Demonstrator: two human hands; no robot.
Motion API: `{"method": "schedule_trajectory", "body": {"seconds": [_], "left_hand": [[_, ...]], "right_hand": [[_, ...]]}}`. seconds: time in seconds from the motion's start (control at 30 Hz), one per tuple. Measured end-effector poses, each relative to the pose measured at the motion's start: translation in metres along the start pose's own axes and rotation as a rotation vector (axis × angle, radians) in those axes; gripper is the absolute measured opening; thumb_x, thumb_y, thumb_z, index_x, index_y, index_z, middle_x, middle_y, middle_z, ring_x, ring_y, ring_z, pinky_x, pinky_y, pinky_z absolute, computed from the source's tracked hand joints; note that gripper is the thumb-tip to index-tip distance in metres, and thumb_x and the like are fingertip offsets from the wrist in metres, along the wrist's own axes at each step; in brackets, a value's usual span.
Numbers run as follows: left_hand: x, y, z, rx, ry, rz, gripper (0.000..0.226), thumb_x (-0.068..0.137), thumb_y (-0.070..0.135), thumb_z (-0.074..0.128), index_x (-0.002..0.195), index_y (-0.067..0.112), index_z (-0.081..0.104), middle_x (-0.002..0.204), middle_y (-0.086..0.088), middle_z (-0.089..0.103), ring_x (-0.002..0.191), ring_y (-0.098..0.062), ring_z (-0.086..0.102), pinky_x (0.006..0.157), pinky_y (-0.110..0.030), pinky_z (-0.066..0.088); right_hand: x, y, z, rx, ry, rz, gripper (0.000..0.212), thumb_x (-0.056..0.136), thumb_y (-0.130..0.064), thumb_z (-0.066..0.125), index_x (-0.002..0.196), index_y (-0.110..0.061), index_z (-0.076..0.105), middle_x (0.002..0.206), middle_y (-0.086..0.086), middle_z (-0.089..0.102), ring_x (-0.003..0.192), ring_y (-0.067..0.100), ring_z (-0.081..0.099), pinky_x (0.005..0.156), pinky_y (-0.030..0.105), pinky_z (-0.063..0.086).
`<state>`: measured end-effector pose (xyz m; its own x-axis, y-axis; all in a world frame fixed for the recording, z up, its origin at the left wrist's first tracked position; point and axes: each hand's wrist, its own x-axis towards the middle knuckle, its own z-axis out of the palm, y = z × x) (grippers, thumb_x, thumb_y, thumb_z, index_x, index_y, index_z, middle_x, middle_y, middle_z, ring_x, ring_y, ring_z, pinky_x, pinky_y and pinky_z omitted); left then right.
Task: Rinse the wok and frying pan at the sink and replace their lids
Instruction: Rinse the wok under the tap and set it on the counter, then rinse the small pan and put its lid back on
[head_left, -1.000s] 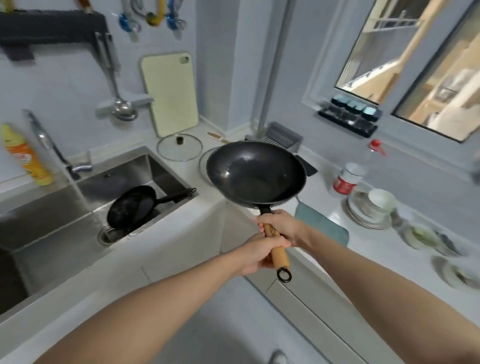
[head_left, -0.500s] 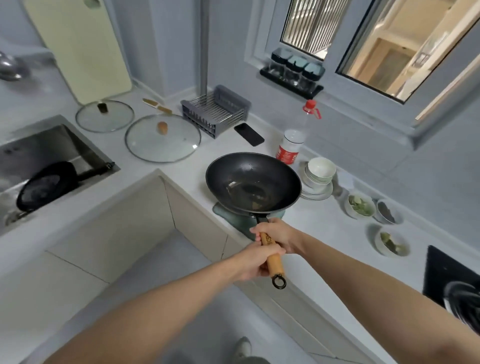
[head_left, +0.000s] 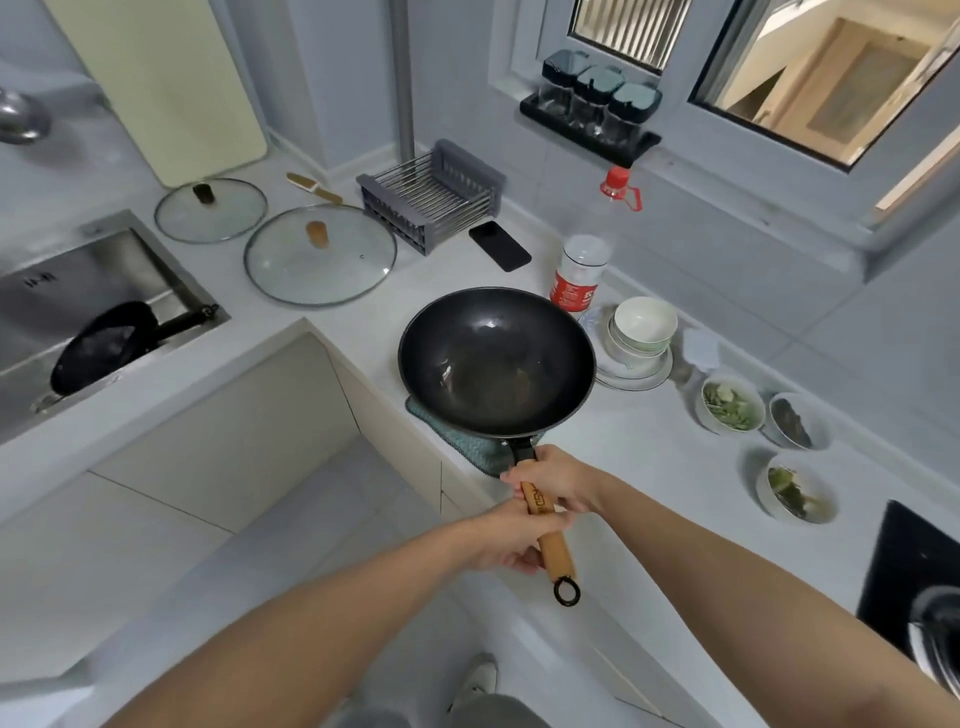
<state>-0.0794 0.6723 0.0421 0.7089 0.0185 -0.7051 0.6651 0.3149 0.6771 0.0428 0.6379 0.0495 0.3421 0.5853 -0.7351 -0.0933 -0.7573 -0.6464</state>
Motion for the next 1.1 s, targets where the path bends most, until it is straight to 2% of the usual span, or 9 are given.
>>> {"method": "schedule_trajectory", "body": {"seconds": [0.23, 0.3, 0.43, 0.5, 0.6, 0.77, 0.87, 0.97, 1.1], "left_hand": [[0.006, 0.001, -0.003, -0.165, -0.109, -0.191, 0.037, 0.096, 0.014, 0.056, 0.130, 0.001, 0.051, 0.124, -0.021, 0.063, 0.105, -0.030, 0.066, 0.096, -0.038, 0.054], [0.009, 0.001, -0.007, -0.184, -0.124, -0.212, 0.035, 0.096, 0.010, 0.049, 0.129, -0.002, 0.052, 0.128, -0.024, 0.059, 0.105, -0.032, 0.064, 0.100, -0.039, 0.051], [0.004, 0.011, -0.019, -0.081, -0.127, -0.192, 0.039, 0.098, 0.019, 0.049, 0.134, 0.004, 0.049, 0.134, -0.020, 0.053, 0.114, -0.029, 0.057, 0.104, -0.037, 0.048], [-0.007, 0.020, -0.034, -0.006, -0.084, -0.174, 0.052, 0.099, 0.025, 0.053, 0.145, 0.004, 0.037, 0.139, -0.019, 0.050, 0.113, -0.027, 0.057, 0.097, -0.034, 0.051], [-0.032, 0.042, -0.080, -0.016, -0.083, -0.105, 0.044, 0.102, 0.026, 0.049, 0.139, 0.003, 0.046, 0.133, -0.019, 0.058, 0.109, -0.027, 0.061, 0.092, -0.031, 0.053], [-0.086, 0.066, -0.206, -0.130, 0.190, 0.085, 0.010, 0.099, 0.014, 0.050, 0.106, 0.016, 0.058, 0.109, -0.008, 0.068, 0.097, -0.018, 0.064, 0.094, -0.033, 0.051], [-0.111, 0.057, -0.287, -0.190, 0.368, 0.111, 0.025, 0.096, 0.018, 0.055, 0.120, 0.011, 0.058, 0.117, -0.010, 0.068, 0.099, -0.020, 0.065, 0.087, -0.030, 0.054], [-0.143, 0.046, -0.369, -0.320, 0.557, 0.132, 0.025, 0.096, 0.020, 0.057, 0.119, 0.009, 0.060, 0.112, -0.010, 0.066, 0.097, -0.023, 0.064, 0.086, -0.032, 0.052], [-0.175, 0.028, -0.463, -0.584, 0.816, 0.128, 0.017, 0.096, 0.021, 0.055, 0.111, 0.012, 0.059, 0.103, -0.006, 0.060, 0.084, -0.020, 0.063, 0.071, -0.033, 0.053]], "right_hand": [[-0.005, 0.011, -0.003, -0.221, 0.066, 0.055, 0.016, 0.077, -0.001, 0.062, 0.067, -0.011, 0.054, 0.060, 0.005, 0.050, 0.042, 0.010, 0.047, 0.045, 0.021, 0.038], [-0.007, 0.006, -0.008, -0.367, 0.064, 0.063, 0.015, 0.080, -0.011, 0.062, 0.067, -0.011, 0.055, 0.058, 0.004, 0.053, 0.047, 0.014, 0.052, 0.051, 0.025, 0.045], [-0.019, -0.035, -0.026, -0.953, 0.237, -0.044, 0.043, 0.092, -0.041, 0.054, 0.060, -0.013, 0.054, 0.052, 0.001, 0.056, 0.052, 0.023, 0.060, 0.060, 0.027, 0.048], [-0.023, -0.062, -0.024, -0.898, 0.290, -0.172, 0.042, 0.095, -0.045, 0.054, 0.069, -0.013, 0.062, 0.058, 0.001, 0.061, 0.062, 0.021, 0.062, 0.064, 0.029, 0.049], [-0.017, -0.106, 0.007, -0.716, 0.272, -0.302, 0.035, 0.094, -0.042, 0.059, 0.077, -0.013, 0.063, 0.067, 0.006, 0.070, 0.053, 0.012, 0.061, 0.062, 0.027, 0.047], [0.019, -0.187, 0.100, -0.628, 0.171, -0.399, 0.032, 0.093, -0.034, 0.059, 0.074, -0.008, 0.061, 0.059, 0.006, 0.066, 0.052, 0.017, 0.059, 0.063, 0.030, 0.052], [0.050, -0.235, 0.152, -0.591, 0.148, -0.429, 0.029, 0.093, -0.034, 0.059, 0.077, -0.010, 0.060, 0.069, 0.007, 0.067, 0.059, 0.022, 0.065, 0.062, 0.032, 0.053], [0.083, -0.289, 0.208, -0.588, 0.060, -0.444, 0.024, 0.091, -0.027, 0.058, 0.072, -0.014, 0.055, 0.060, 0.004, 0.063, 0.051, 0.022, 0.064, 0.057, 0.029, 0.053], [0.134, -0.355, 0.277, -0.780, 0.000, -0.457, 0.026, 0.095, -0.035, 0.058, 0.085, -0.012, 0.063, 0.084, 0.005, 0.066, 0.086, 0.025, 0.065, 0.077, 0.029, 0.047]]}}
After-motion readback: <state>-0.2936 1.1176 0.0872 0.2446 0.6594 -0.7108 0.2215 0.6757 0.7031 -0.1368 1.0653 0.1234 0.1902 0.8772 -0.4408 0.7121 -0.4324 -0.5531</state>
